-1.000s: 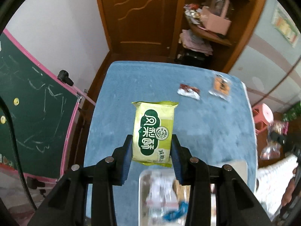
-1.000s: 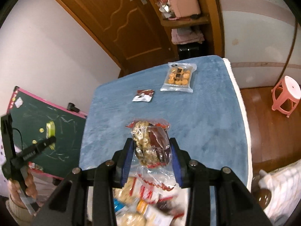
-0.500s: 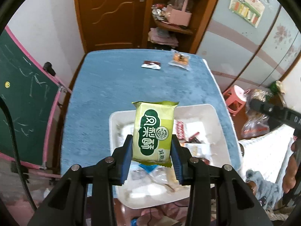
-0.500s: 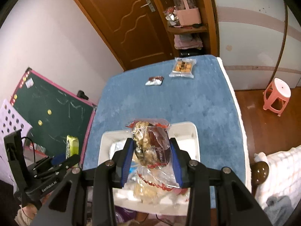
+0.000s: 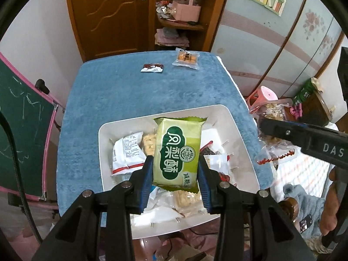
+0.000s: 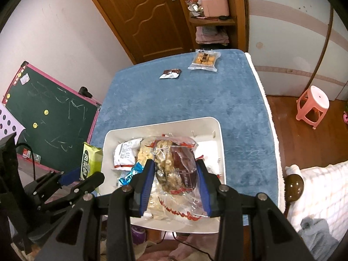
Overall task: Organize snacks
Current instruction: 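Carry both held snacks over the white tray and open both grippers to drop them, then lift both open grippers out of the tray toward the remaining snacks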
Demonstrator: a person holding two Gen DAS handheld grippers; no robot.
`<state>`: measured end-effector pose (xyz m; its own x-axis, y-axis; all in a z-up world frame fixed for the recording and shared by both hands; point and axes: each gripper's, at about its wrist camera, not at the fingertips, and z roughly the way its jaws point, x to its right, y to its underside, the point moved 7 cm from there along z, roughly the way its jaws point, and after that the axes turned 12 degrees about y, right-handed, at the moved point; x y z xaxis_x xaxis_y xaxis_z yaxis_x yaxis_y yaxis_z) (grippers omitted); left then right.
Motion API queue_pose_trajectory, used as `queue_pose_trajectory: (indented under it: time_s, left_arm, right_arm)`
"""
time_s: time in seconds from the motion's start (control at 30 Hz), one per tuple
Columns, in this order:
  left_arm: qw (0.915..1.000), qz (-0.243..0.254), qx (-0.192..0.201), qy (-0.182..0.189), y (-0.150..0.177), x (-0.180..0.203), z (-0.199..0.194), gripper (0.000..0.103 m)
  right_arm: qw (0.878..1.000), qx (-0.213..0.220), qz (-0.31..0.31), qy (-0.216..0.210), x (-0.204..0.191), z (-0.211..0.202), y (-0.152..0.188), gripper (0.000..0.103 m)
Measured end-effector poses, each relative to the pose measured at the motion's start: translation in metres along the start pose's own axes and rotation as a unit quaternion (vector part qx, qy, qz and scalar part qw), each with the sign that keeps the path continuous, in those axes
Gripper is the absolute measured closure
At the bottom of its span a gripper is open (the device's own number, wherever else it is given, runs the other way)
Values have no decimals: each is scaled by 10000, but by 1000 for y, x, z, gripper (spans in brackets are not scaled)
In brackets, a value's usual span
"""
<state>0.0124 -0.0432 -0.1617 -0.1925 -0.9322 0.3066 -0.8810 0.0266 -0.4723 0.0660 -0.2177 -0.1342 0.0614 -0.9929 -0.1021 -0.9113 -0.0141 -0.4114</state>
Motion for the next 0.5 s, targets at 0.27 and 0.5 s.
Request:
queue_pose_trajectory:
  time_s: [0.27,0.5]
  left_arm:
    - [9999,21,-25,-112,0,2,2,65]
    - [9994,129,186,-268,-4,6,-7,18]
  right_arm:
    - [9995,48,-311,47,-14,4,-3,64]
    - [9992,-119,-391,1,-21,12,-2,52]
